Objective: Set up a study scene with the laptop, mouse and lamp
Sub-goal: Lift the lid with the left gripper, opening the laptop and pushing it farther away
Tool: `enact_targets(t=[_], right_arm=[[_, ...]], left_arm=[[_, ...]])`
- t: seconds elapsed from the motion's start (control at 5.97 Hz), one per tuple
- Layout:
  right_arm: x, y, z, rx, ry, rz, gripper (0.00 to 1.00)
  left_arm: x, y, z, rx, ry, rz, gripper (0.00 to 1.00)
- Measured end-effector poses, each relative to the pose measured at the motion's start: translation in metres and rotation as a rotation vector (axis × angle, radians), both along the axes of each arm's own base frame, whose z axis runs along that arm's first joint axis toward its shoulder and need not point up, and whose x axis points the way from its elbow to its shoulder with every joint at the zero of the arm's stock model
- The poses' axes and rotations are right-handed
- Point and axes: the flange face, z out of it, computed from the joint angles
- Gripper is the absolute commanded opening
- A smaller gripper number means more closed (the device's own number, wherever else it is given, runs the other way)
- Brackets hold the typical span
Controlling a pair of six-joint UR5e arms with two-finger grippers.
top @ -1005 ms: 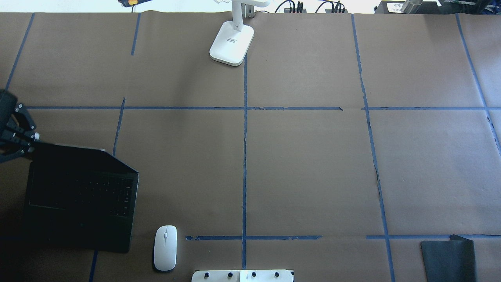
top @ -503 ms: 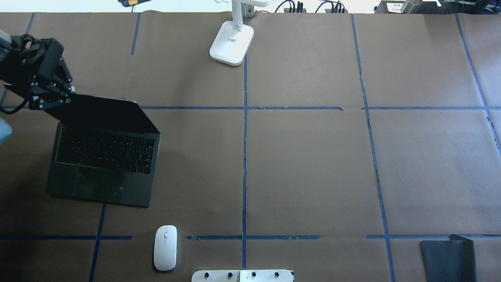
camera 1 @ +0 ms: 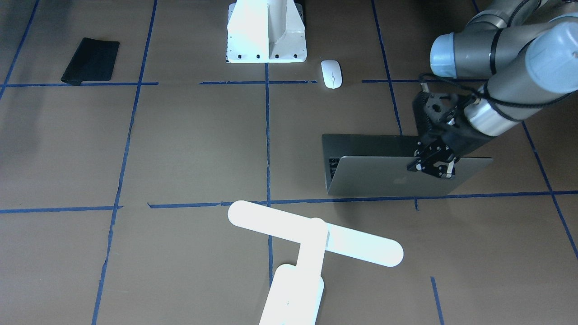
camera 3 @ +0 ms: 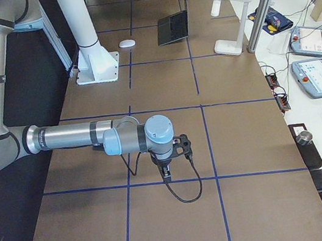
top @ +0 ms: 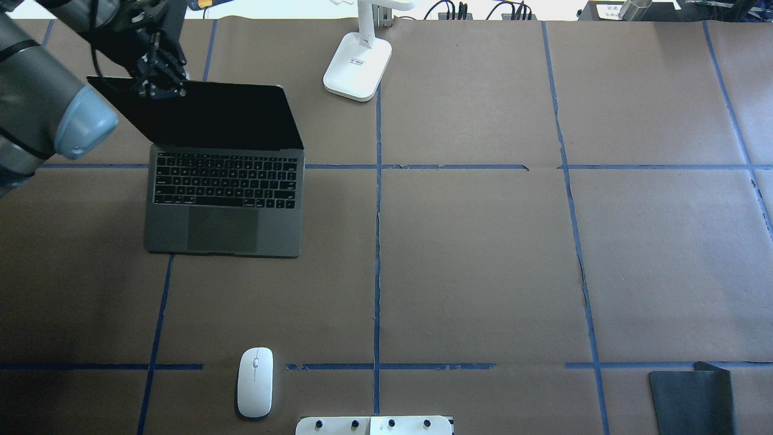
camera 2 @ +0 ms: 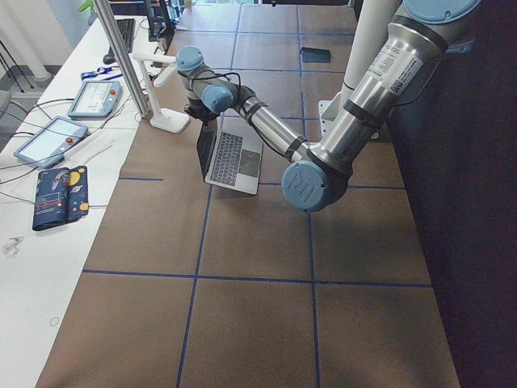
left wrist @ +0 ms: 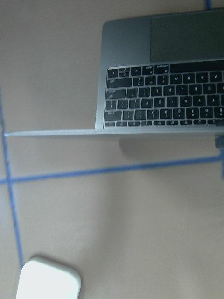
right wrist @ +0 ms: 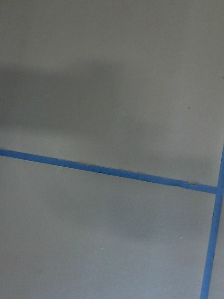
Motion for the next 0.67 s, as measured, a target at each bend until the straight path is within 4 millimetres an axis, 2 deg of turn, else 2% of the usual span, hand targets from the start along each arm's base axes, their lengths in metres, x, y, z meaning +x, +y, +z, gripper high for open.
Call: enact_targets(t=[0.17,0.34,0.5,0.67], right_arm=[[0.000,0.000,0.000,-0.001,0.000,0.000,1.00],[0.000,0.000,0.000,-0.002,-0.001,0.000,1.00],[0.000,0.000,0.000,-0.002,-0.001,0.000,1.00],[0.000,0.000,0.001,-0.002,-0.001,0.000,1.00]], left_arm=[[0.019,-0.017,-0.016,-0.015,0.008,-0.006,0.00],[0.039,-0.025,-0.021,-0.022,0.023,-0.029,0.02],[0.059,-0.027,-0.024,-0.026,0.036,-0.067,0.13],[0.072,-0.027,-0.029,-0.029,0.043,-0.096,0.31]])
